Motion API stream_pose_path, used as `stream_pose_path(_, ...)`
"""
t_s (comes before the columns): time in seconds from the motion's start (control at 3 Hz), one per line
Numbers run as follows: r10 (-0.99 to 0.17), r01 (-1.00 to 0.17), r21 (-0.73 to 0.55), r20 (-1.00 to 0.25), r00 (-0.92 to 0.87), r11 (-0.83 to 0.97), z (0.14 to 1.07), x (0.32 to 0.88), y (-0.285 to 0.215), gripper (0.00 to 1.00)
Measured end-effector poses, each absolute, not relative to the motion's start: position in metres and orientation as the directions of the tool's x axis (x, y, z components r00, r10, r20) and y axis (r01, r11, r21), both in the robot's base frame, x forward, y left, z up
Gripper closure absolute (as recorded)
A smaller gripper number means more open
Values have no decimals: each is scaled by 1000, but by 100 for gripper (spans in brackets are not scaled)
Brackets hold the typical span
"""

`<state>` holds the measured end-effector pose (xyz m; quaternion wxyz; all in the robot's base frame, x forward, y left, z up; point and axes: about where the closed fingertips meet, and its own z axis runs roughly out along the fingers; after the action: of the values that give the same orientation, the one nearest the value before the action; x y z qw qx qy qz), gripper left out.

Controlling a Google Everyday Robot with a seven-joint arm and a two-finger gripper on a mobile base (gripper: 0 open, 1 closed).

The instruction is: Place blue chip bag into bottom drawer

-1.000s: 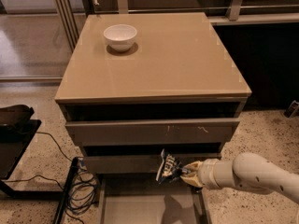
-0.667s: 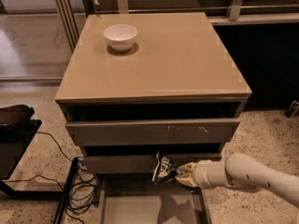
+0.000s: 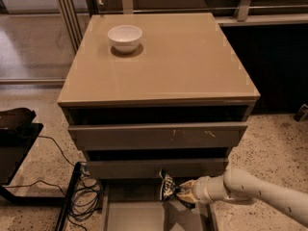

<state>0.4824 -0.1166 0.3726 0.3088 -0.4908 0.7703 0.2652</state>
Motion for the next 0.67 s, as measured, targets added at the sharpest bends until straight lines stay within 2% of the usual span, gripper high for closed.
stream_pose_path(0.33, -629, -929, 146, -699, -340, 340, 296, 471, -116, 100)
stream_pose_path(0.67, -629, -929, 146, -699, -340, 340, 296, 471, -116, 100)
